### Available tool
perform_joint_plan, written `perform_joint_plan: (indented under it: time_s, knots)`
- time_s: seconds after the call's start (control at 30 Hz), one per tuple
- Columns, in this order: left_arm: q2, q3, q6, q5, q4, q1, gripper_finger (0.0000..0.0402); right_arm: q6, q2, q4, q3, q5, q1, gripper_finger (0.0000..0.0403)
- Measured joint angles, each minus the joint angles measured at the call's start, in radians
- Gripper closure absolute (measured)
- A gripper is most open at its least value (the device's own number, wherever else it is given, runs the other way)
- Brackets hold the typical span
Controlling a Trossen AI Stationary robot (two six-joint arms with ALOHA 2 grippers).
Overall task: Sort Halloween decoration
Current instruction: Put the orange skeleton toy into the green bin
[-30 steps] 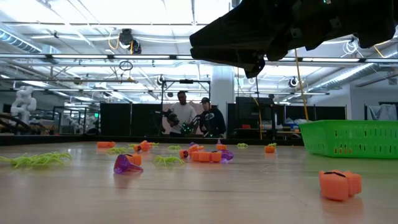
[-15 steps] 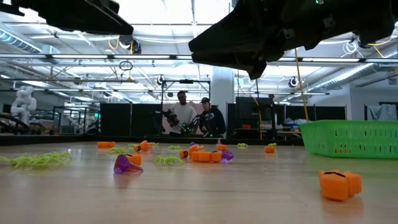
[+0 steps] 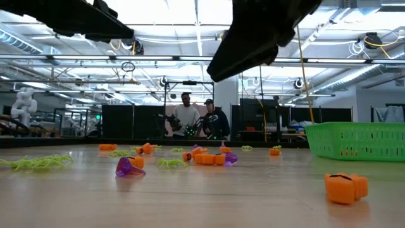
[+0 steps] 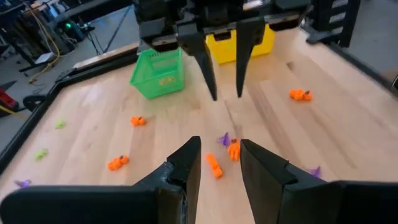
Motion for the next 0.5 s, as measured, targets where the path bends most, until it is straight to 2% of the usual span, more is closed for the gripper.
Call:
perform_joint_plan:
  time_s: [0.3, 0.5]
  knots:
    - [0.004, 0.000, 0.060, 0.035, 0.023, 0.003, 0.0291, -0.104, 0.013, -0.026, 0.013, -0.076, -0.079, 0.0293]
    - [0.004, -0.008, 0.060, 0.035, 0.024, 0.004, 0.0291, -0.150, 0.072, 0.004, 0.010, -0.218, -0.149, 0.0293]
